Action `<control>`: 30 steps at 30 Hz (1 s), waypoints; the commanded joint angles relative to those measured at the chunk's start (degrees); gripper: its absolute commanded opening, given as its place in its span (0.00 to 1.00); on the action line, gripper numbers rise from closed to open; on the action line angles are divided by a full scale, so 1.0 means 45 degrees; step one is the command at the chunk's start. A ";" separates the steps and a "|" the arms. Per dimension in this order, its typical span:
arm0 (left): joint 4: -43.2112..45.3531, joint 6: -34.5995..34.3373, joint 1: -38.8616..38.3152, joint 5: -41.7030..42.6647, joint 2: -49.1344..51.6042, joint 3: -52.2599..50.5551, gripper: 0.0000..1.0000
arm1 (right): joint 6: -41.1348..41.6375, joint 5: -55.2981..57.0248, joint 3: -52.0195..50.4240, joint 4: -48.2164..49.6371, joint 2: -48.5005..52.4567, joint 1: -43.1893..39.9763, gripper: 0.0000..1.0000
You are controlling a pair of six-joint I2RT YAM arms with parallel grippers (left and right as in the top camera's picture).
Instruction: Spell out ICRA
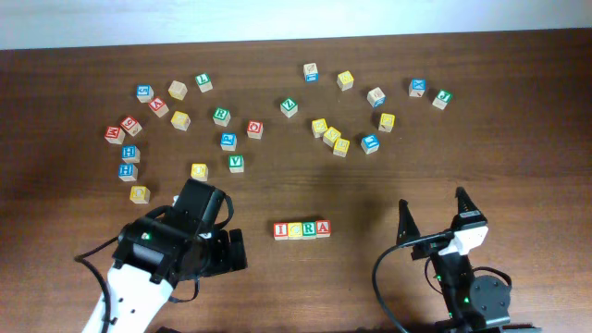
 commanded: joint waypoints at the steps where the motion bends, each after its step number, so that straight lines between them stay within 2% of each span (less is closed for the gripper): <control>1: -0.0019 -0.0121 0.0044 -0.0087 -0.0136 -0.0083 0.99 | -0.0248 0.0029 -0.0272 0.0024 -0.0136 -0.0097 0.98; 5: -0.0019 -0.0121 0.0044 -0.0087 -0.0136 -0.0083 0.99 | -0.0578 0.0214 -0.0272 -0.1141 -0.0136 -0.0097 0.98; 12: -0.0019 -0.0121 0.0044 -0.0087 -0.0136 -0.0083 0.99 | -0.0384 0.0219 -0.0272 -0.1180 -0.0136 -0.0670 0.98; 30: -0.0019 -0.0121 0.0044 -0.0087 -0.0136 -0.0083 0.99 | -0.0189 0.0359 -0.0272 -0.1146 -0.0131 -0.0665 0.98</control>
